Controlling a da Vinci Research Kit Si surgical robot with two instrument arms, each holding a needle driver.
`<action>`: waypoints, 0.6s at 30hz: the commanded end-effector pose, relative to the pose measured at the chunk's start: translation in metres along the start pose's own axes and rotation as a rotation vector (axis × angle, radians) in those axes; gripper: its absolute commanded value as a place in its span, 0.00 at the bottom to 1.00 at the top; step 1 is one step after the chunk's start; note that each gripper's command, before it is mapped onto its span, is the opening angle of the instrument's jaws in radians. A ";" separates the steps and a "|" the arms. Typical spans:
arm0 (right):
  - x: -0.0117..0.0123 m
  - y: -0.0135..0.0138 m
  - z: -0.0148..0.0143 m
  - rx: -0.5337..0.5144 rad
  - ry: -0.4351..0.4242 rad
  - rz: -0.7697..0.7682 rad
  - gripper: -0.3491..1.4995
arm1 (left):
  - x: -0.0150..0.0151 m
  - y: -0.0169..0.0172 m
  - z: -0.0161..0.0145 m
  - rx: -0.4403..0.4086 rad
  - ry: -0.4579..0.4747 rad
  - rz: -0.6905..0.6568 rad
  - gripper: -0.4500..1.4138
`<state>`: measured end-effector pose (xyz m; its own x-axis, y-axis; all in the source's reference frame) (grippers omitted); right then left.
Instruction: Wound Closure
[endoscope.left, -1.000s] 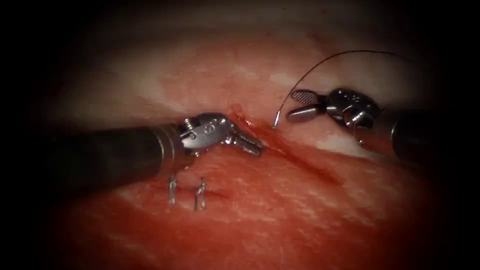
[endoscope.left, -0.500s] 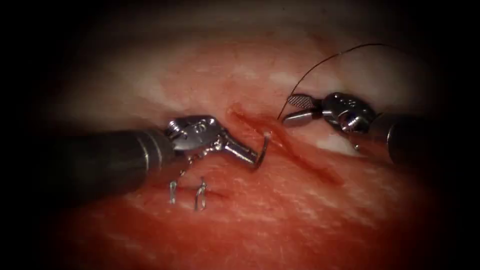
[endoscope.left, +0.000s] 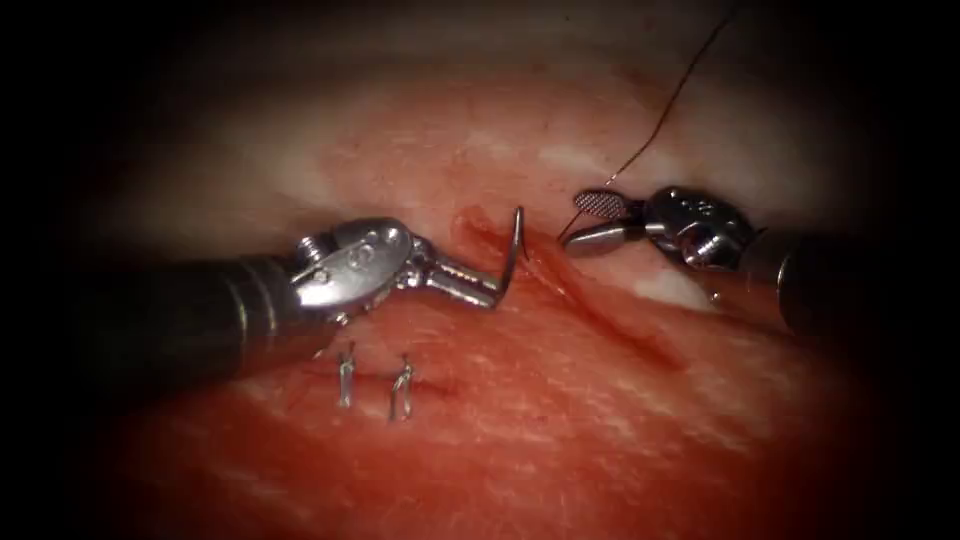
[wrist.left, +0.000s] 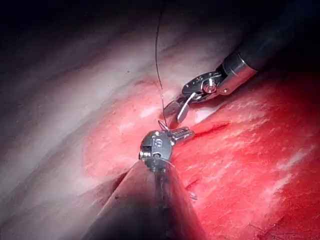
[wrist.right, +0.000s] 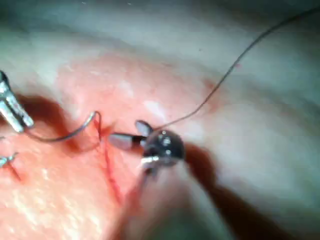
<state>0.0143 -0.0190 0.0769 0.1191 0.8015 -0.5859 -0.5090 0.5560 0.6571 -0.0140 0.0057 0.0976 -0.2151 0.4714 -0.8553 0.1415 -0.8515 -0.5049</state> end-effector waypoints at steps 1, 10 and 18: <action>-0.0001 0.0001 0.0010 0.002 0.002 -0.001 0.87 | -0.0003 -0.0004 0.0007 0.007 -0.006 0.029 0.00; 0.0006 -0.0021 0.0002 0.006 -0.003 0.091 0.84 | 0.0019 -0.0020 -0.0004 0.179 0.017 0.267 0.00; 0.0037 -0.0055 -0.0017 0.025 0.023 0.411 0.84 | 0.0017 -0.0014 0.0003 0.236 0.022 0.351 0.00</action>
<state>0.0152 -0.0199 0.0698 -0.1170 0.9546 -0.2739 -0.4934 0.1835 0.8502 -0.0144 0.0076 0.0963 -0.1702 0.1421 -0.9751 -0.0232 -0.9899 -0.1402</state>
